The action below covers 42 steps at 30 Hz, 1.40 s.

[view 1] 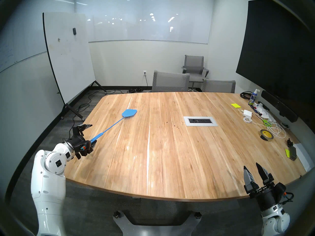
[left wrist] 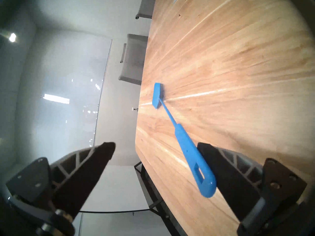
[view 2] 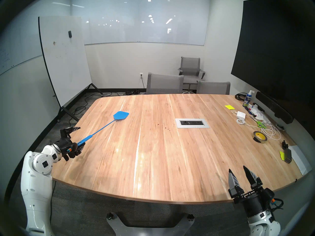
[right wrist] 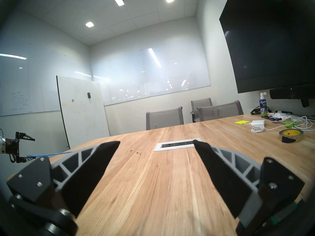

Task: Swat a bug on table

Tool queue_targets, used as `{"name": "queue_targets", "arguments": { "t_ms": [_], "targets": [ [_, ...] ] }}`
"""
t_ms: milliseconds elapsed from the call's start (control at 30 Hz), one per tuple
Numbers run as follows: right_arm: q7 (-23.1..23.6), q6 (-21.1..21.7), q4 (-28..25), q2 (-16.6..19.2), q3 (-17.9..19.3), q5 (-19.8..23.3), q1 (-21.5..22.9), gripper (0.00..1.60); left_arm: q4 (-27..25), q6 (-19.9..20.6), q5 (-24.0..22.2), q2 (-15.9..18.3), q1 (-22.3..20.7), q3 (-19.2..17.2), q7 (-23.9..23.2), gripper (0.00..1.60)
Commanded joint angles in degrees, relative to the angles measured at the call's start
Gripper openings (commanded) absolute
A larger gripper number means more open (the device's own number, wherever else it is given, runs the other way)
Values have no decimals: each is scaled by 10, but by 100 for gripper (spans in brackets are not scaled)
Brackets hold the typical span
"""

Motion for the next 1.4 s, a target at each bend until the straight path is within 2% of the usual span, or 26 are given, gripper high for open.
{"name": "queue_targets", "arguments": {
  "t_ms": [0, 33, 67, 100, 133, 200, 233, 467, 700, 1067, 1200, 1233, 1267, 1333, 1367],
  "targets": [
    [1, 0, -11, 1, -1, 0, 0, 160, -43, 9, -35, -1, 11, -18, -37, 160],
    [1, 0, -11, 0, -1, 0, 0, 160, -51, 13, -43, 1, 15, -17, -61, 160],
    [1, 0, -11, 0, -1, 0, 0, 160, -59, 14, -31, 1, 21, -17, -56, 160],
    [2, 0, -11, 0, -1, 0, 0, 160, -66, 4, 35, 1, 33, -10, 4, 160],
    [2, 0, -10, 0, -1, 0, 1, 160, -70, -1, 52, 2, 39, -7, 14, 160],
    [2, 0, -10, 0, -1, 0, 1, 160, -76, -3, 65, 7, 48, 1, 4, 160],
    [2, 0, -10, 0, -1, 0, 1, 160, -77, -4, 91, 12, 51, 5, 18, 160],
    [3, -1, -7, 0, 0, 0, 3, 160, -69, -4, 198, 23, 60, 30, 84, 160],
    [4, 0, -7, 0, 0, 0, 3, 160, -77, 18, 310, 22, 78, 59, 152, 160],
    [5, 0, -7, -1, 1, 0, 4, 160, -109, 80, 432, 20, 117, 87, 253, 160],
    [6, 0, -7, -1, 1, 0, 4, 160, -123, 109, 464, 17, 144, 92, 292, 160],
    [6, 0, -7, -1, 1, 0, 4, 160, -126, 116, 471, 17, 148, 94, 289, 160],
    [6, 0, -8, -2, 1, -1, 4, 160, -126, 128, 481, 16, 158, 95, 309, 160],
    [6, 1, -9, -2, 1, -1, 3, 160, -135, 141, 483, 11, 178, 96, 317, 160],
    [5, 1, -9, -2, 1, -1, 3, 160, -135, 139, 476, 7, 188, 91, 336, 160]
  ]
}}
